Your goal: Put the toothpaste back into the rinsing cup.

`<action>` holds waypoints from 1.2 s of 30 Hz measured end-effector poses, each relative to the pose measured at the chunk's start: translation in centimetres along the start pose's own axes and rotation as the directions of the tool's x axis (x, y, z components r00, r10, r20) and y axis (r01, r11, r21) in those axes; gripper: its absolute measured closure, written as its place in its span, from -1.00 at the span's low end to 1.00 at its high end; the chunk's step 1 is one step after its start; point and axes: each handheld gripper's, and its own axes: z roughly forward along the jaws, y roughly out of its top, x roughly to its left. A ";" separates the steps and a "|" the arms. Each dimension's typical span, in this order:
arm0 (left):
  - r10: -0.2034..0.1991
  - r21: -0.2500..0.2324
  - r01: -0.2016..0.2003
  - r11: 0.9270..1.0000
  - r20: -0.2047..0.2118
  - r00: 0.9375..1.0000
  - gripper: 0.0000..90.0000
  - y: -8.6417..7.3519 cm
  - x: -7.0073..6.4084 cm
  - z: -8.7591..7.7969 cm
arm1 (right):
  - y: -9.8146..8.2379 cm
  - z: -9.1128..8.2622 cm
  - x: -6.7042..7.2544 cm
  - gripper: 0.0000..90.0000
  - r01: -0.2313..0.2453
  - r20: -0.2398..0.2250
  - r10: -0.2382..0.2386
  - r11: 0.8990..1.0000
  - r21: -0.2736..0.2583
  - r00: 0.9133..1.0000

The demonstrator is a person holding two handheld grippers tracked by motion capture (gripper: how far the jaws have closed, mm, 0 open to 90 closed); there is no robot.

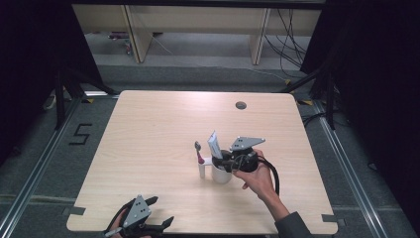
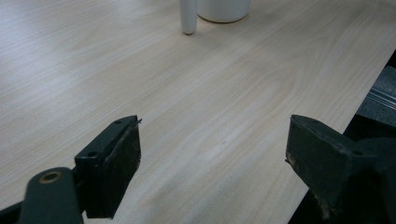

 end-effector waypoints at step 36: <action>0.012 0.015 -0.012 1.000 -0.008 1.000 -0.61 0.0 0.1 -0.2 | -0.7 -1.3 -0.3 0.38 -0.043 0.048 0.044 0.999 -0.011 0.998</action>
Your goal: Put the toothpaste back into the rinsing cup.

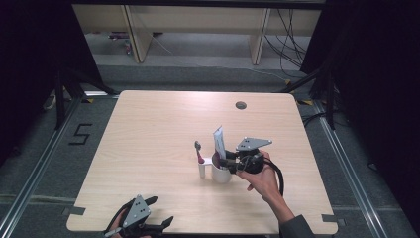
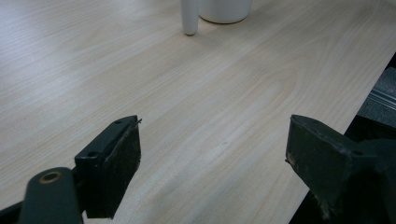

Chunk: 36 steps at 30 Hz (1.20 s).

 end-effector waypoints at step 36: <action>-0.009 -0.007 0.009 1.000 0.006 1.000 -0.61 0.0 -0.1 0.1 | 0.2 -3.2 -0.6 0.26 -0.009 0.046 0.011 0.999 -0.053 0.999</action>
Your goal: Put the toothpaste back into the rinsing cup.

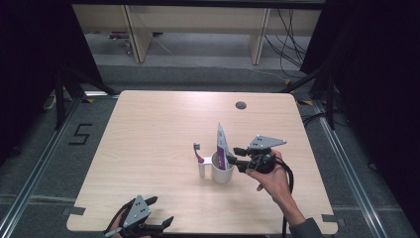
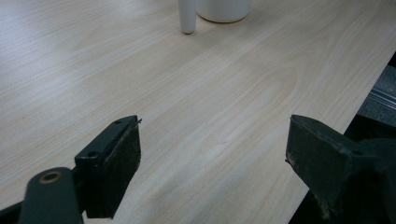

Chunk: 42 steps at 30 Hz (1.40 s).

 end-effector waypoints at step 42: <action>-0.002 0.004 0.002 1.000 -0.004 1.000 -0.61 0.1 0.1 -0.2 | -2.7 -4.2 -2.5 -0.23 -0.106 0.068 0.109 0.993 -0.045 0.992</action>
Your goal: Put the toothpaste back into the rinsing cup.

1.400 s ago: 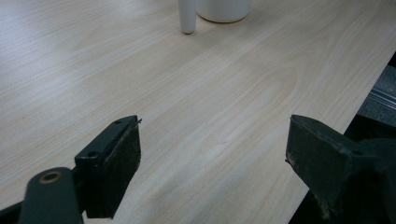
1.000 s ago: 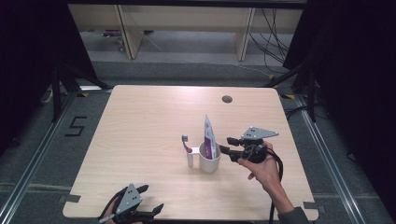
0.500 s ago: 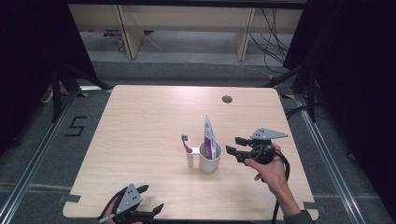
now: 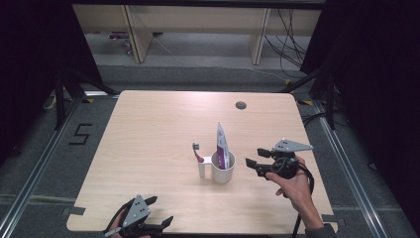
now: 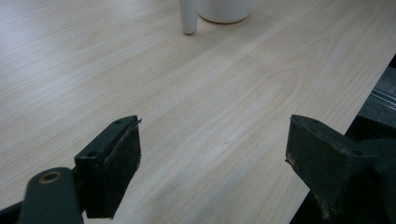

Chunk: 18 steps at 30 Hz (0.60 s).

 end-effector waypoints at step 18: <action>-0.012 -0.012 0.012 1.000 -0.011 1.000 -0.61 0.1 0.0 0.0 | -3.6 -1.6 -0.9 -0.51 -0.084 0.038 0.083 0.996 0.038 0.996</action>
